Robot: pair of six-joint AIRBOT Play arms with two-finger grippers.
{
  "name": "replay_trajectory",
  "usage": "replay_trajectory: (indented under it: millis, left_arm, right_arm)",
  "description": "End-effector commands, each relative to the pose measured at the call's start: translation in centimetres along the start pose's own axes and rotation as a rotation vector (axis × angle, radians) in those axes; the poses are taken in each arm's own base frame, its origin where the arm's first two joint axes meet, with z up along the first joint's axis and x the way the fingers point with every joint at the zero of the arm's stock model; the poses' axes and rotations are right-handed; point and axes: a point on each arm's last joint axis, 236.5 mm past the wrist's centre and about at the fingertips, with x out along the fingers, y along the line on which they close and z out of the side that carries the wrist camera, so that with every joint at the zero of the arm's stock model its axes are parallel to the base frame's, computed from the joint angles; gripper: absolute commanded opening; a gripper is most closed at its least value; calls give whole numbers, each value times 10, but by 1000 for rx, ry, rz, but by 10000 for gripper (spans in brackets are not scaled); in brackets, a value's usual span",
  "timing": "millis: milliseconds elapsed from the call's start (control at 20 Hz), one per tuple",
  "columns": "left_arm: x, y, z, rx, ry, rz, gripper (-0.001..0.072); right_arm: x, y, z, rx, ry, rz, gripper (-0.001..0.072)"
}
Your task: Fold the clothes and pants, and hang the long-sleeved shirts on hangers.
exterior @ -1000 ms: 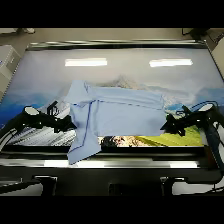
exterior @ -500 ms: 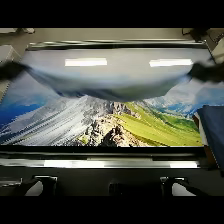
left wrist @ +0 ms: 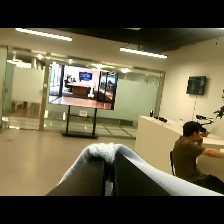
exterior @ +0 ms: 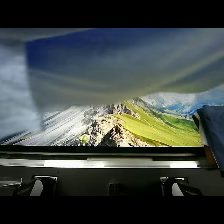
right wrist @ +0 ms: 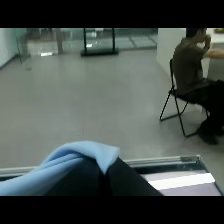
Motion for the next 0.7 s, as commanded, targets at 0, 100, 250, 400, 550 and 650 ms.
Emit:
replay_trajectory:
  millis: [0,100,250,400,550,650]
  left_arm:
    - [4,4,-11,-6,45,6,18]
    - [25,29,-81,-89,282,12,18]
    - [38,80,-235,-274,695,31,18]
    - [25,114,-405,-454,974,81,19]
    - [3,140,-547,-571,1096,236,20]
    - [5,156,-595,-609,1117,306,20]
  right_arm:
    - [2,-5,13,46,-51,-20,38]
    - [44,-9,-49,102,170,3,38]
    - [106,-11,-219,222,722,75,37]
    - [150,-1,-398,340,1118,108,37]
    - [184,30,-523,395,1263,115,38]
    - [208,44,-559,507,1240,73,38]
